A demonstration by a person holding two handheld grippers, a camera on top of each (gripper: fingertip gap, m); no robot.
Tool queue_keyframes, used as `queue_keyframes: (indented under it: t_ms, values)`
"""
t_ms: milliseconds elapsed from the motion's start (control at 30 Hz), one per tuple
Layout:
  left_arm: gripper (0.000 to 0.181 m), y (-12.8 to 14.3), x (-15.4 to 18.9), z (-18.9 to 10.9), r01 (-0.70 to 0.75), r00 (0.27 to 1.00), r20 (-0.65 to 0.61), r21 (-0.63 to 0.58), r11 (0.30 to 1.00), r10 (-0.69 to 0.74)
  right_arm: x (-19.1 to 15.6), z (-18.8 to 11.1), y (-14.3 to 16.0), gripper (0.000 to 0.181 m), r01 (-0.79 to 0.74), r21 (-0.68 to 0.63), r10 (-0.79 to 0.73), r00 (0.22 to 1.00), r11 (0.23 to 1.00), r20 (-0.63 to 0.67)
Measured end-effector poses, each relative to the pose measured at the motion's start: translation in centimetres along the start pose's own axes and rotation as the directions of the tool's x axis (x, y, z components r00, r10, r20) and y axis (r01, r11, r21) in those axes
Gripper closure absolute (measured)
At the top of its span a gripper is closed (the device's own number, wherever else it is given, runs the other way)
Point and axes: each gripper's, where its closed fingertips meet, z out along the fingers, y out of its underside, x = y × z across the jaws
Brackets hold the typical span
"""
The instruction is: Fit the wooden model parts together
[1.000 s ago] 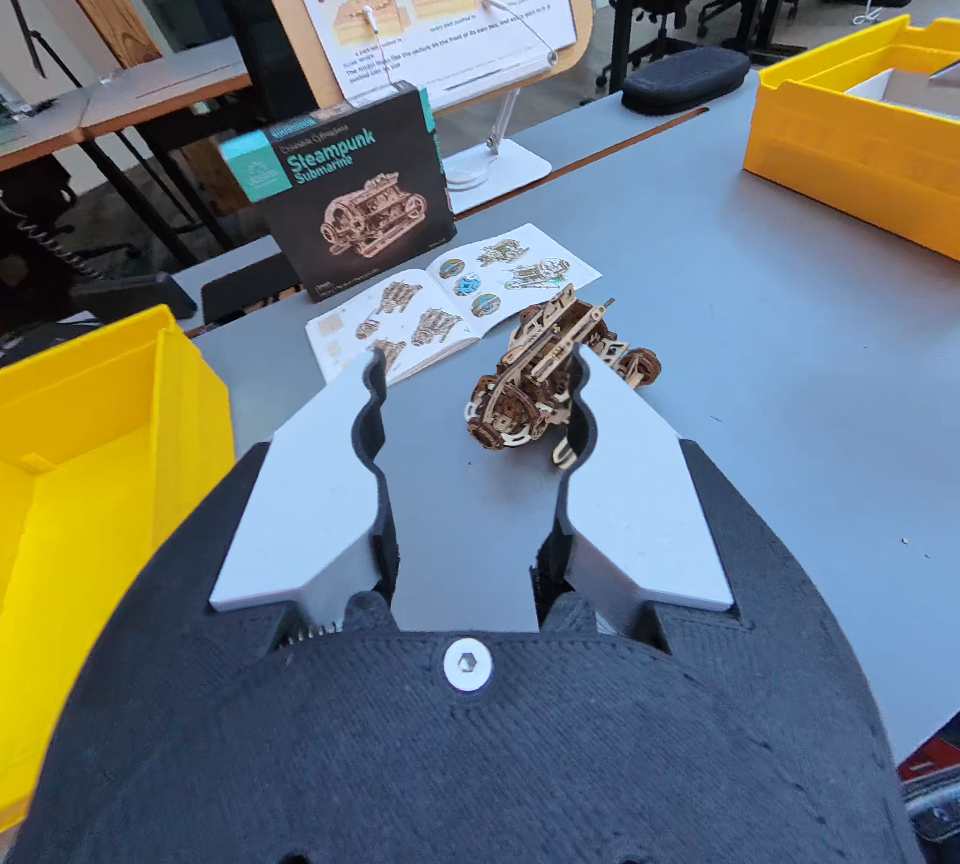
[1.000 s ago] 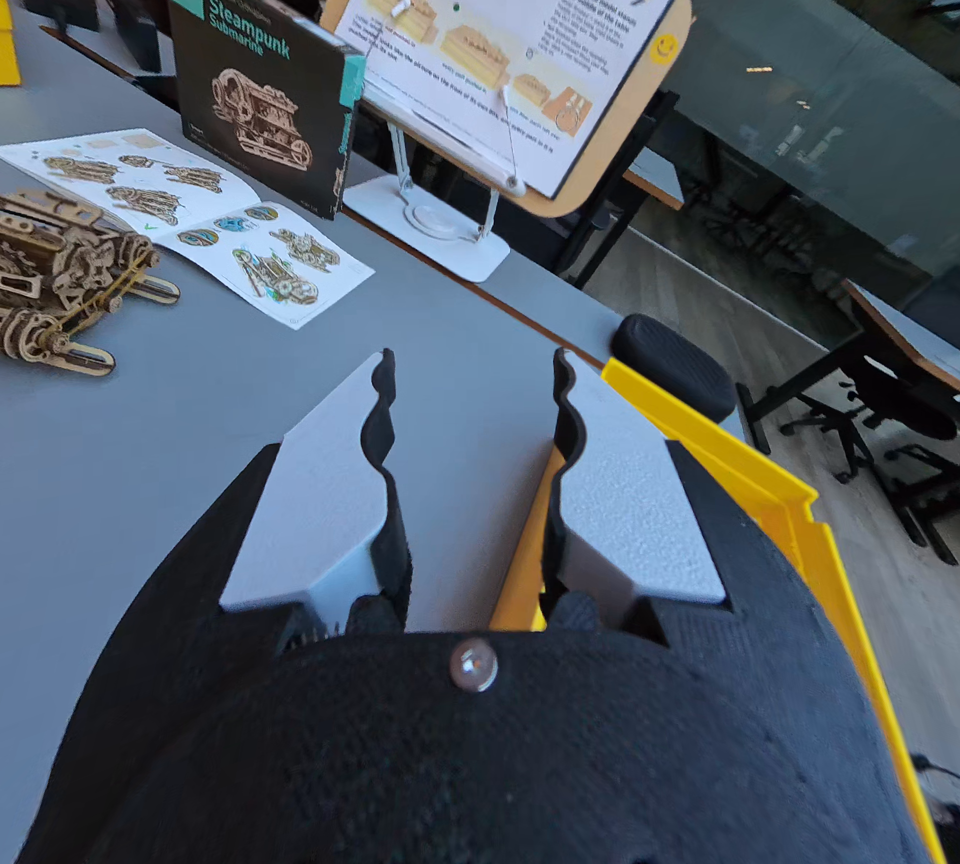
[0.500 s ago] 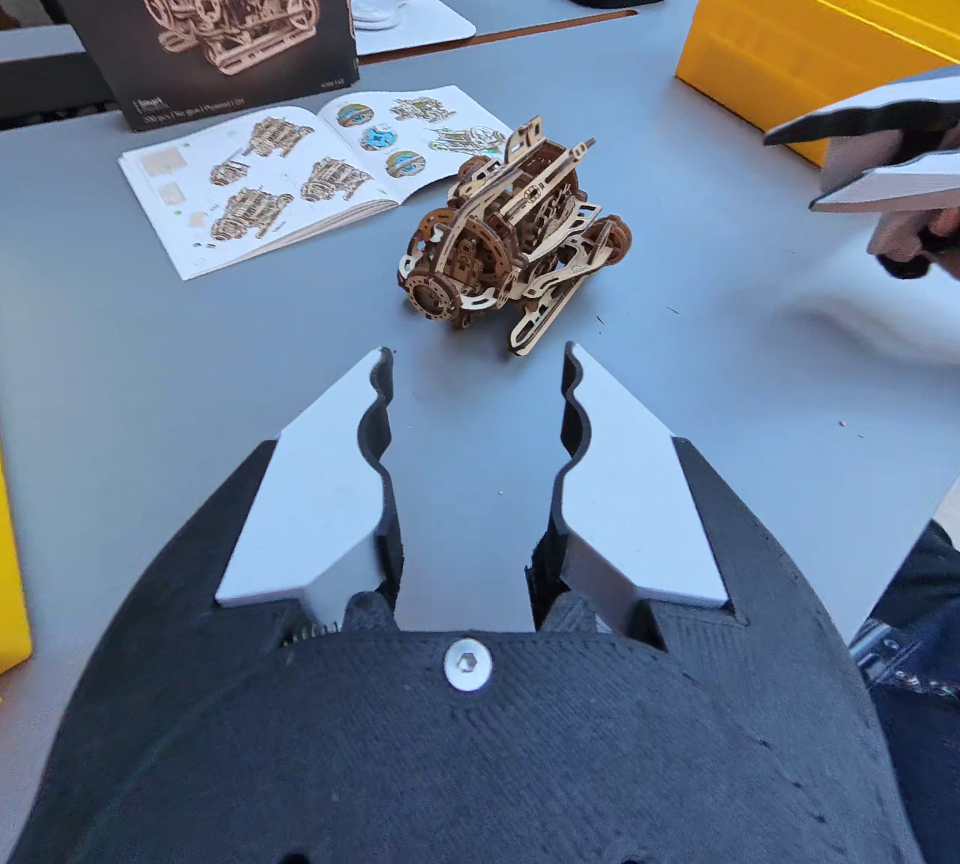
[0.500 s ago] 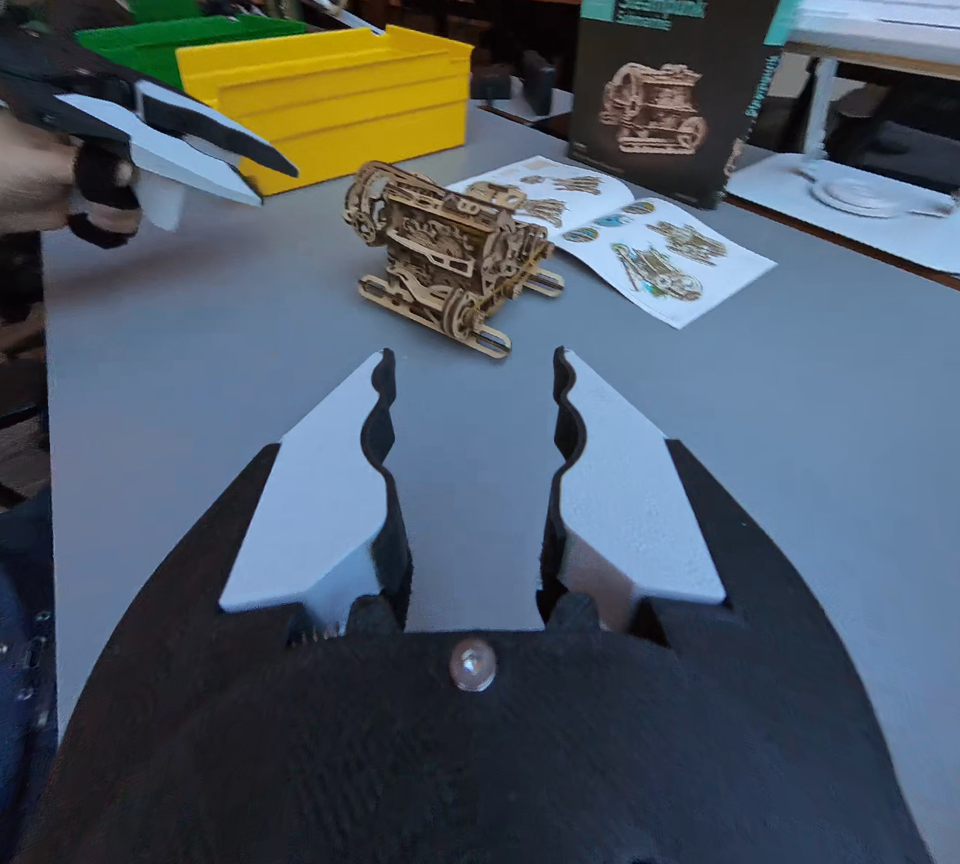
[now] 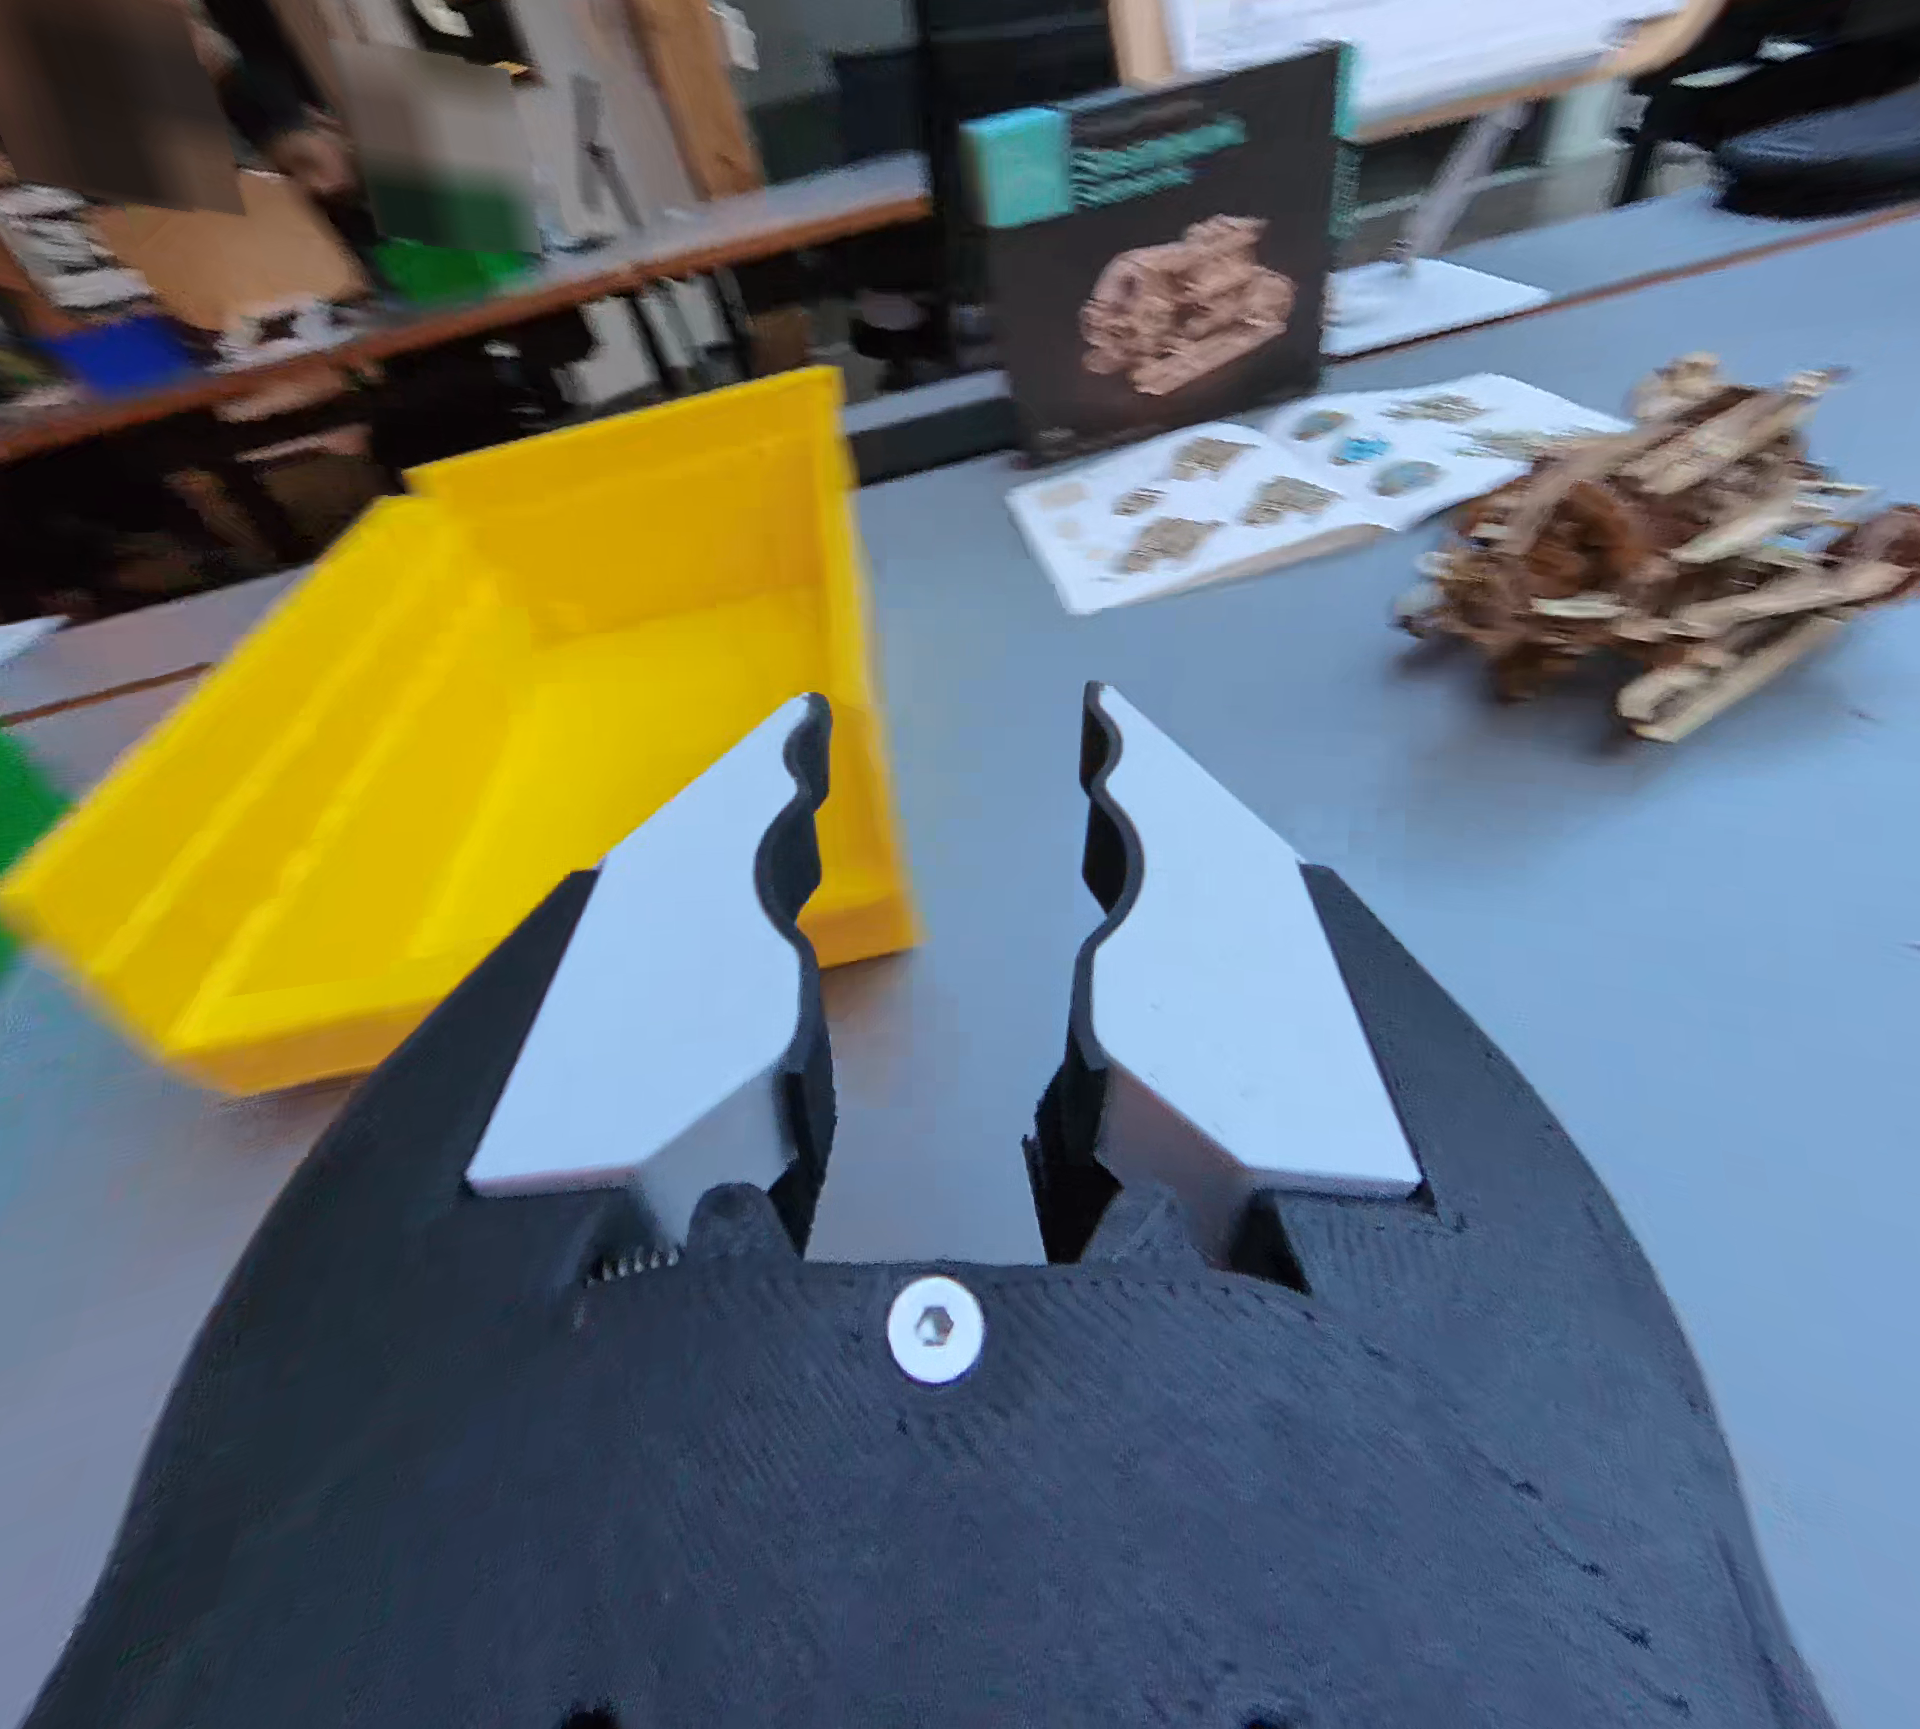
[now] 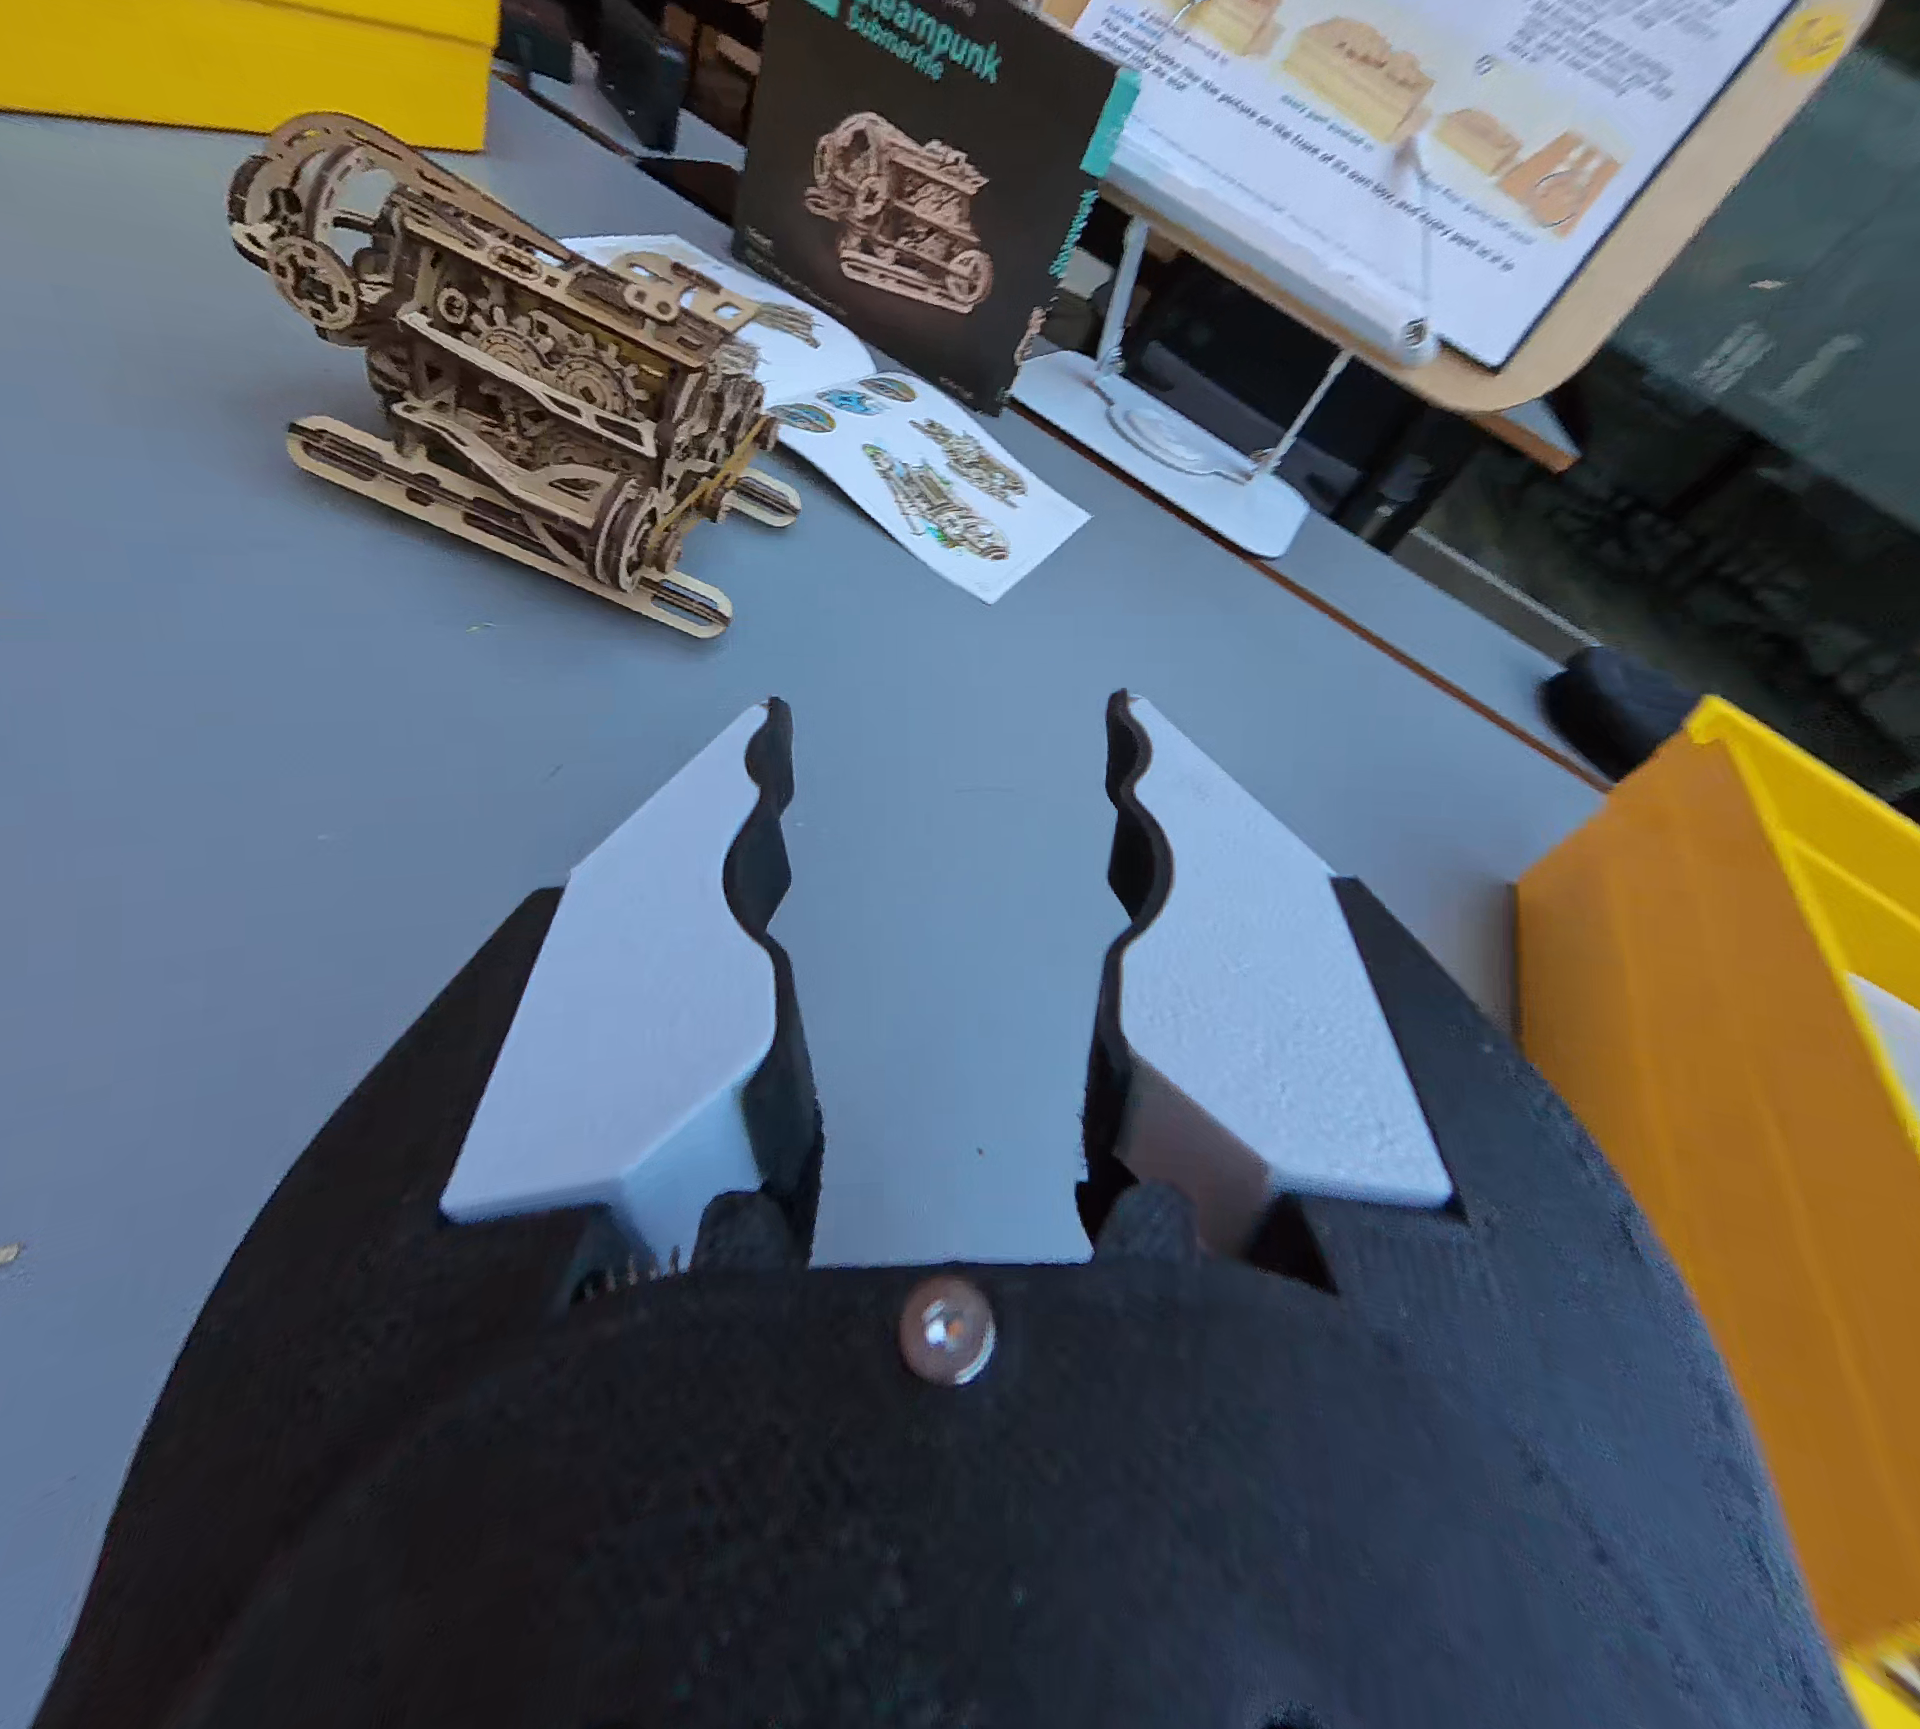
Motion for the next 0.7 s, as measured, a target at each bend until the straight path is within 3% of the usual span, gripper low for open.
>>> queue_keyframes:
  t_ms: [33, 167, 267, 367, 467, 567, 700]
  values:
    - [0.134, -0.1, -3.2, -1.1, 0.005, 0.995, 0.097, 0.014, 1.0, -0.006, 0.4, -0.9, -0.4, 0.122, 0.018, 0.019, -0.018, 0.999, 1.0, -0.032]
    - [0.126, 2.0, -15.1, -4.2, 0.131, 0.94, 0.321, -0.016, 0.991, -0.119, 3.7, -4.5, -0.7, 0.122, 0.038, 0.038, -0.032, 0.991, 0.999, -0.133]
    - [0.122, 4.6, -22.0, -5.5, 0.229, 0.891, 0.412, -0.046, 0.972, -0.191, 11.6, -9.5, -0.2, 0.124, 0.041, 0.032, -0.029, 0.95, 0.999, -0.312]
    - [0.125, 4.9, -24.7, -6.5, 0.321, 0.867, 0.397, 0.018, 0.947, -0.301, 23.9, -16.4, 2.5, 0.124, -0.061, 0.063, 0.085, 0.846, 0.996, -0.527]
    - [0.119, 4.8, -26.0, -6.2, 0.372, 0.857, 0.357, 0.07, 0.926, -0.372, 32.4, -19.0, 8.1, 0.12, -0.305, 0.14, 0.333, 0.802, 0.942, -0.496]
    - [0.109, 5.3, -26.1, -4.5, 0.424, 0.86, 0.302, 0.029, 0.905, -0.412, 34.2, -17.7, 12.3, 0.119, -0.499, 0.13, 0.511, 0.787, 0.857, -0.347]
    - [0.11, 5.3, -25.6, -2.8, 0.446, 0.861, 0.267, 0.008, 0.895, -0.432, 33.1, -15.9, 16.3, 0.123, -0.553, -0.007, 0.524, 0.794, 0.833, -0.308]
